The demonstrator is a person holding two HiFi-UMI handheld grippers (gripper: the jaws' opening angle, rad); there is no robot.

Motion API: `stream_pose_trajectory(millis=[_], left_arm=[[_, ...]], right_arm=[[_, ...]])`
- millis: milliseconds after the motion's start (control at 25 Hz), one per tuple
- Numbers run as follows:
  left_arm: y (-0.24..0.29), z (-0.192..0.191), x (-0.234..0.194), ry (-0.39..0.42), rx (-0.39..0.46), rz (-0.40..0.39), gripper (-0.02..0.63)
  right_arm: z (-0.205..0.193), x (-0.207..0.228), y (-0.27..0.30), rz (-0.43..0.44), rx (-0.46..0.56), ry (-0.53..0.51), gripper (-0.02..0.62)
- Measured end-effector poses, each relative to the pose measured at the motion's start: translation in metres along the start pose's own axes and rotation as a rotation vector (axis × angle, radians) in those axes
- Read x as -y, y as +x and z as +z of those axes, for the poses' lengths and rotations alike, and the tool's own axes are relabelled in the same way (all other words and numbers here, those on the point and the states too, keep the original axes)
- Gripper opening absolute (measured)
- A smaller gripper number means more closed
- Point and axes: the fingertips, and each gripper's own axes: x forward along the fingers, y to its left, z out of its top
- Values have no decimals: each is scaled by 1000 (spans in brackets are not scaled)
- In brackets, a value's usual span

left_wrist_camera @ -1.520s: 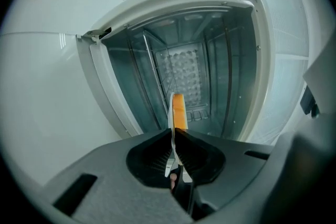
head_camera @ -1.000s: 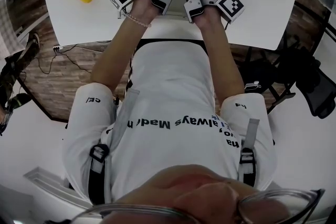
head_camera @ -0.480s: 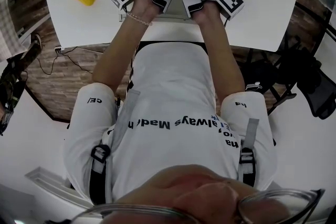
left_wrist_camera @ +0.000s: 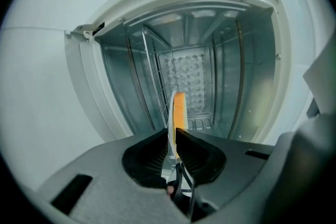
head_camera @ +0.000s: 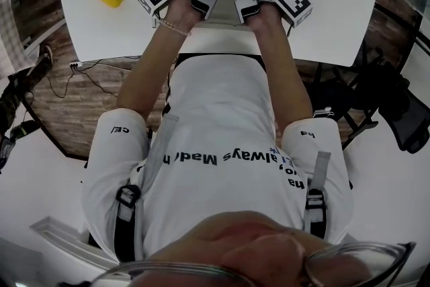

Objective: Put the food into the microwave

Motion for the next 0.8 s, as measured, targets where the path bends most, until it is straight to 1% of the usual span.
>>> stream_pose_trajectory(millis=[80,200,400,480,520,640,800], left_arm=[[-9,3,-1,14,9,10,21],[-19,7,3,66,7,20,21],[-51,-27,38,169,3,-16,20],[-61,-34,51,210,-1,-28,20],[-65,-35,58,244,-5,-31,20],[-79,-38,83,388,-5,-40,20],[-94,-48,121,553,1,-77,20]], right_arm=[[-2,-1,-6,-8,-10,-24,23],[-4,-8,-9,-13,-34,-92,23],[-5,-30,-57,17,-81,-223,23],[-5,-40,-70,30,-93,-279,23],[-6,-45,-74,35,-98,-316,23],[-5,-65,-90,50,-106,-448,23],[0,-96,-116,74,-108,-635,23]])
